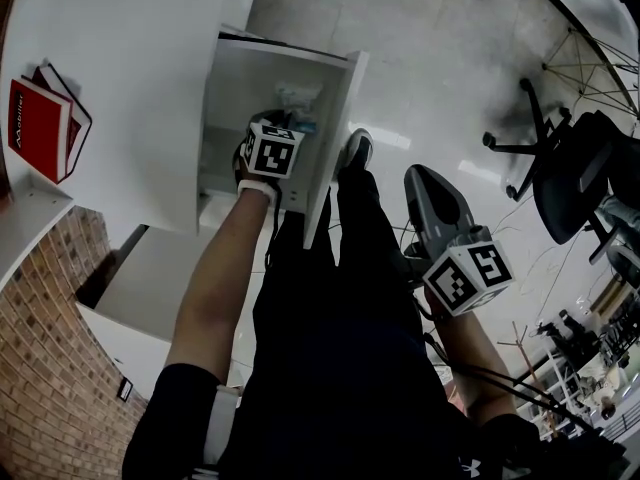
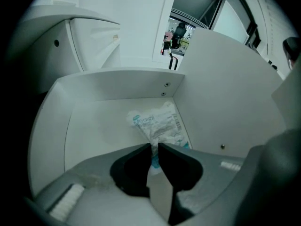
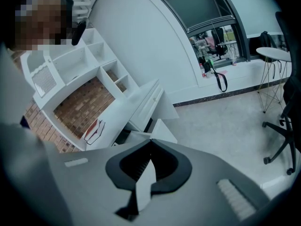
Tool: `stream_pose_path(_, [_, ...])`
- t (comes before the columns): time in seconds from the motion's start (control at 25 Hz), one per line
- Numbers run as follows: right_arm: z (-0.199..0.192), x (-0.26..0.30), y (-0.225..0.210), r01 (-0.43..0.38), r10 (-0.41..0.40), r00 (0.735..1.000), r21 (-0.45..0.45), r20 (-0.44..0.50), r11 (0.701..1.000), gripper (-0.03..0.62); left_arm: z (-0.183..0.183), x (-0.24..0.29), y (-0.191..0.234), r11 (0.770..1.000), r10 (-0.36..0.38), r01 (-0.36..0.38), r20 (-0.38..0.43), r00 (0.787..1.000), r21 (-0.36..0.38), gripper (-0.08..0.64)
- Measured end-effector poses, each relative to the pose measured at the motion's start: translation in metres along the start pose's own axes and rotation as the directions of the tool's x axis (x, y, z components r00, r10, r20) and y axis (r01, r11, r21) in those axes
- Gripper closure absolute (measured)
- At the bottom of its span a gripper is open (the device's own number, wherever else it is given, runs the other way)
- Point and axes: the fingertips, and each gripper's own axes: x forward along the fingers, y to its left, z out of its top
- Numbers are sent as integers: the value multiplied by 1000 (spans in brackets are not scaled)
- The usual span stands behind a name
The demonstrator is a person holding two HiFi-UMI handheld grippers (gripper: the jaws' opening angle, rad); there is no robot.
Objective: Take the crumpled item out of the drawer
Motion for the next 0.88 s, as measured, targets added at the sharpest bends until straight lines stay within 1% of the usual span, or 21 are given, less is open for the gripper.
stream_pose_path(0.36, [14, -8, 19, -44, 45, 999, -47, 20, 998, 590, 7, -30, -1, 1000, 14, -12, 70, 997, -22, 522])
stream_pose_path(0.6, [18, -11, 39, -88, 90, 996, -85, 27, 993, 589, 5, -59, -2, 998, 34, -26, 128, 991, -63, 528])
stream_pose_path(0.72, [19, -14, 52, -105, 108, 994, -104, 26, 989, 589, 7, -81, -3, 996, 44, -30, 169, 985, -86, 529])
stream_pose_path(0.88, [25, -22, 67, -129, 135, 990, -134, 34, 983, 589, 14, -115, -10, 995, 45, -23, 224, 974, -99, 529])
